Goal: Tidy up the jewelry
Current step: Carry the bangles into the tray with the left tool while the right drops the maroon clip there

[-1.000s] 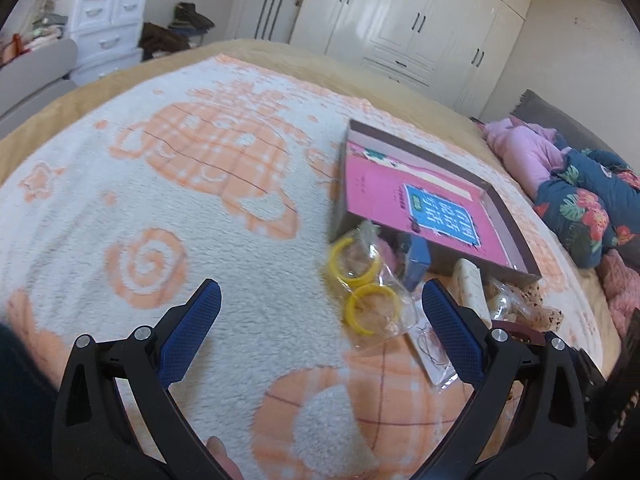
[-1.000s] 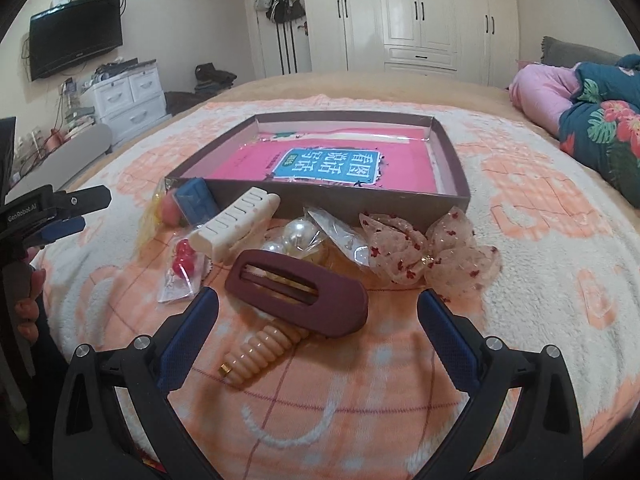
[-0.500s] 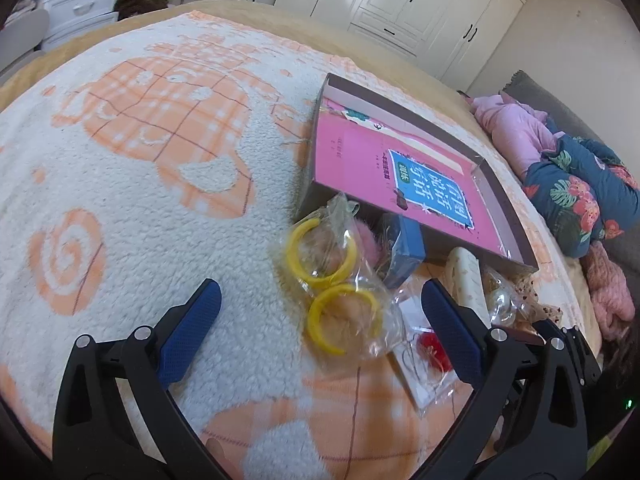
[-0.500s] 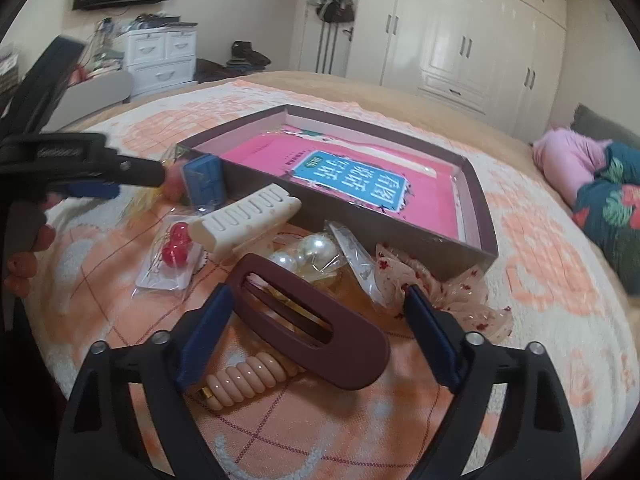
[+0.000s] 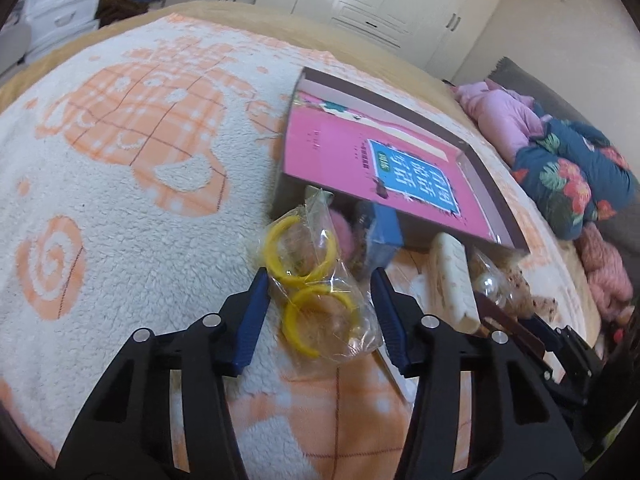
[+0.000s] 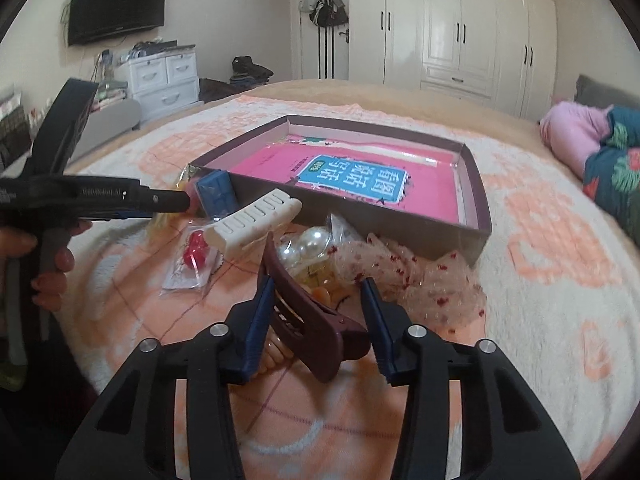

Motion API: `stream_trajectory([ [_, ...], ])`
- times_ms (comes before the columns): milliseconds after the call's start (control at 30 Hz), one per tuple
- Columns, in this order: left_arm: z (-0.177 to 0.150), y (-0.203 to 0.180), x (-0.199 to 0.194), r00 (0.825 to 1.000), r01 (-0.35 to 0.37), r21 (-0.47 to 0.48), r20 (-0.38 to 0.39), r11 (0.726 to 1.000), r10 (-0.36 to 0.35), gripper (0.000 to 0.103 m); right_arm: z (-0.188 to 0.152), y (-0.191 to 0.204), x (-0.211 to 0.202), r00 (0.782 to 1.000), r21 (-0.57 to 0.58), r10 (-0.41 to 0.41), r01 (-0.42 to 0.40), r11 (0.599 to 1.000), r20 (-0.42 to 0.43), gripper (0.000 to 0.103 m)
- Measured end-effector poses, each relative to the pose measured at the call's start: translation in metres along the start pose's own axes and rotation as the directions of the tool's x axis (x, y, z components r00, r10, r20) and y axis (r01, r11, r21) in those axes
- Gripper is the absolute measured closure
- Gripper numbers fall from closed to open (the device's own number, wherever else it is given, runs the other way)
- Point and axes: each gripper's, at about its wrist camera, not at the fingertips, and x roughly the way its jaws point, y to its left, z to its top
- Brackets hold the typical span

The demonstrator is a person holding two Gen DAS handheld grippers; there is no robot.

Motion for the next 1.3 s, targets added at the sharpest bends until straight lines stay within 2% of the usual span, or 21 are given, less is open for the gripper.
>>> stream_trajectory([
  [33,-0.001,-0.002,-0.002,1.0,0.003,0.004,0.001,1.0,-0.003,0.062,-0.002,-0.001,-0.003,1.0,0.011,0.005,-0.005,1.0,-0.001,0.072],
  [300,-0.008,-0.009,-0.018,1.0,0.006,0.04,0.025,0.999,-0.007,0.064,-0.015,-0.005,-0.017,1.0,0.027,0.02,-0.02,0.999,-0.013,0.075],
  [433,-0.008,-0.016,-0.031,0.998,0.006,0.064,0.063,0.998,-0.01,0.064,-0.021,-0.004,-0.025,1.0,-0.013,0.004,-0.004,1.0,-0.017,0.089],
  [500,-0.008,-0.021,-0.038,0.996,0.003,0.08,0.084,0.997,-0.01,0.064,-0.022,-0.007,-0.029,1.0,-0.011,-0.001,0.001,1.0,-0.018,0.091],
  [700,-0.001,-0.032,-0.05,0.992,0.015,0.105,0.121,0.994,-0.028,0.064,-0.02,-0.017,-0.042,0.999,0.032,0.037,-0.038,0.999,0.016,0.091],
  [900,0.014,-0.052,-0.046,0.988,0.037,0.137,0.142,0.99,-0.056,0.064,-0.009,-0.019,-0.059,0.995,0.035,0.056,-0.059,0.998,0.079,0.091],
  [1100,0.03,-0.069,-0.031,0.986,0.053,0.164,0.148,0.985,-0.078,0.064,0.016,-0.032,-0.069,0.99,0.047,0.025,-0.032,0.998,0.138,0.091],
  [1300,0.049,-0.08,-0.013,0.984,0.055,0.178,0.159,0.982,-0.084,0.064,0.036,-0.051,-0.064,0.987,0.059,-0.024,0.015,0.998,0.156,0.091],
])
